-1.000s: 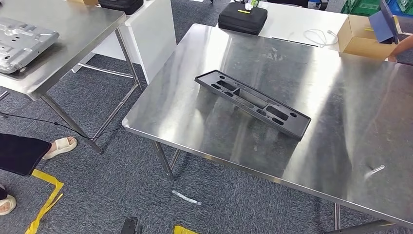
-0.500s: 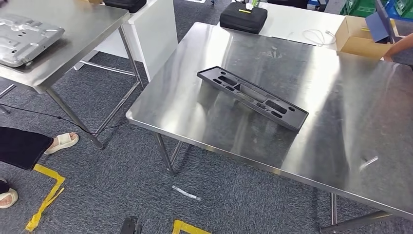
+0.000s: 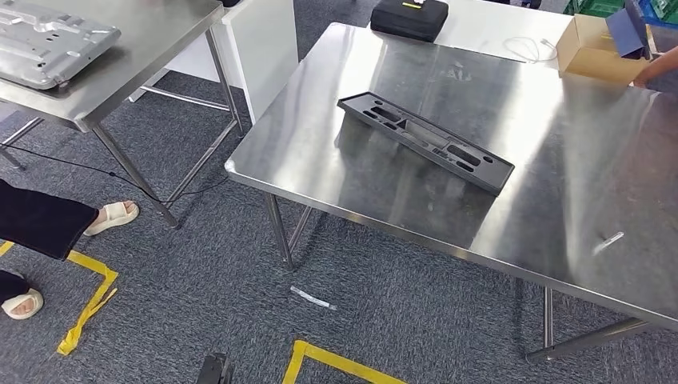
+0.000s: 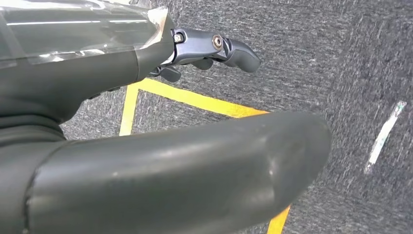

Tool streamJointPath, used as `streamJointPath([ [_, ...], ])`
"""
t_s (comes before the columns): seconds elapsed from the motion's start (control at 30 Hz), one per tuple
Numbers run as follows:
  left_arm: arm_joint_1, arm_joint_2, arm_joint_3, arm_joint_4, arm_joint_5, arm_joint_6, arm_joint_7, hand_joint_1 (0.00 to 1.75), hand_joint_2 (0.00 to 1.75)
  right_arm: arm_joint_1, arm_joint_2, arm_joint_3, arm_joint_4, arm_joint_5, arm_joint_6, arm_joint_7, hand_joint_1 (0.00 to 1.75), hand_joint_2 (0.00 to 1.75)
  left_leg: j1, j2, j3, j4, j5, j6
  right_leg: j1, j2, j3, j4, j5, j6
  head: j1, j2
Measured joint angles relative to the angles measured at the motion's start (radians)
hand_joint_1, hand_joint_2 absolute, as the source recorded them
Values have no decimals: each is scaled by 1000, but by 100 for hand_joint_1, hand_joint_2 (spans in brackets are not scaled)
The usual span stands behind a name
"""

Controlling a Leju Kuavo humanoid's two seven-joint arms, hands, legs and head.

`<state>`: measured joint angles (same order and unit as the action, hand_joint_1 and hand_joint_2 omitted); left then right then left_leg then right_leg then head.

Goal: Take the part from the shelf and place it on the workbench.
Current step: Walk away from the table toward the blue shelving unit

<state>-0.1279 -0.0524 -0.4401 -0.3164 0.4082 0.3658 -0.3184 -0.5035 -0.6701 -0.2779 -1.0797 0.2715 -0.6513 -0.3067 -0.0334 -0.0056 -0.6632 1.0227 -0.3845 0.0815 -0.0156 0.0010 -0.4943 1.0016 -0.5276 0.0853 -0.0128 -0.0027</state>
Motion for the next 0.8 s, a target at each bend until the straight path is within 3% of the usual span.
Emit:
streamJointPath([
  [0.03, 0, 0, 0, 0, 0, 0, 0, 0, 0, 4, -1, -2, 0, -4, -1, -1, 0, 0, -1, 0, -1, -1, 7, -4, 5, 1, 2, -3, 5, -7, 1, 0],
  [0.1, 2, 1, 0, 1, 1, 0, -1, 0, 0, 11, -1, -3, 1, -12, -1, -4, 0, 0, -1, -1, -8, 5, 5, -14, -3, -1, -9, -5, 18, -23, 2, 0],
  [0.13, 2, 1, 0, 2, 1, 0, -1, 0, 0, 14, 0, -3, 1, -15, -1, -6, 0, 0, 1, -2, -18, 25, -18, -21, -9, -2, -14, -6, 27, -34, 1, 0],
  [0.2, 3, 2, 0, 2, 2, 0, -2, 0, 0, 18, 2, -5, 1, -19, -2, -11, 0, 0, 9, -2, -53, 123, -109, -36, -14, -4, -34, -6, 47, -50, 0, 0],
  [0.27, 3, 2, 0, 3, 3, 0, -2, 0, 0, 20, 3, -6, 1, -20, -2, -14, 0, 0, 20, -2, -84, 248, -184, -48, -14, -4, -58, -6, 67, -54, 0, 0],
  [0.3, 3, 2, 0, 4, 3, 0, -2, 0, 0, 22, 3, -7, 2, -22, -2, -15, 0, 0, 27, -2, -84, 283, -191, -52, -14, -4, -71, -6, 77, -52, 0, 0],
  [0.33, 3, 2, 0, 4, 4, 0, -2, 0, 0, 25, 4, -8, 3, -25, -2, -15, 0, 0, 33, -2, -68, 287, -179, -56, -15, -4, -83, -5, 86, -49, 0, 0],
  [0.37, 3, 2, 0, 4, 4, 0, -3, 0, 0, 30, 5, -10, 4, -32, -1, -16, 0, 0, 38, -1, -33, 255, -155, -58, -16, -4, -94, -5, 95, -44, -1, 0],
  [0.43, 2, 2, 0, 4, 6, 1, -5, 0, 0, 48, 8, -20, 7, -56, -2, -22, 0, 0, 46, -2, 74, 121, -126, -60, -17, -3, -110, -3, 110, -32, -1, 0],
  [0.5, 0, 2, 0, 4, 7, 2, -8, 0, 0, 72, 17, -37, 9, -81, -5, -37, 0, 0, 44, -7, 147, 16, -134, -56, -15, -6, -116, -3, 123, -17, 2, 0],
  [0.53, 0, 2, 0, 5, 7, 2, -9, 0, 0, 84, 24, -44, 10, -90, -7, -45, 0, 0, 38, -9, 156, -4, -138, -51, -14, -7, -117, -5, 131, -7, 3, 0],
  [0.6, 1, 2, 0, 5, 8, 3, -9, 0, 0, 106, 37, -53, 13, -98, -9, -53, 0, 0, 30, -7, 144, -14, -122, -32, -19, -9, -124, -8, 141, 10, 4, 0],
  [0.63, 1, 2, 0, 6, 9, 3, -9, 0, 0, 117, 42, -56, 15, -100, -10, -55, 0, 0, 27, -5, 137, -20, -110, -20, -21, -9, -134, 2, 130, 11, 6, 0],
  [0.67, 1, 3, 0, 6, 9, 3, -10, 0, 0, 125, 47, -59, 17, -100, -10, -55, 0, 0, 26, -2, 126, -25, -96, -9, -23, -8, -151, 30, 102, 6, 9, 0],
  [0.73, 1, 5, 1, 6, 9, 3, -10, 0, 0, 137, 57, -66, 19, -104, -9, -52, 0, 0, 23, 2, 100, -27, -72, 4, -22, -7, -193, 144, 16, -10, 17, 0],
  [0.77, 1, 5, 1, 6, 9, 3, -10, 0, 0, 147, 64, -71, 20, -106, -9, -50, 0, 0, 20, 4, 85, -26, -61, 6, -20, -6, -208, 211, -17, -12, 19, 0],
  [0.8, 1, 5, 1, 7, 9, 3, -10, 0, 0, 161, 74, -77, 20, -107, -8, -47, 0, 0, 18, 4, 71, -26, -50, 7, -18, -5, -212, 262, -30, -8, 19, 0],
])
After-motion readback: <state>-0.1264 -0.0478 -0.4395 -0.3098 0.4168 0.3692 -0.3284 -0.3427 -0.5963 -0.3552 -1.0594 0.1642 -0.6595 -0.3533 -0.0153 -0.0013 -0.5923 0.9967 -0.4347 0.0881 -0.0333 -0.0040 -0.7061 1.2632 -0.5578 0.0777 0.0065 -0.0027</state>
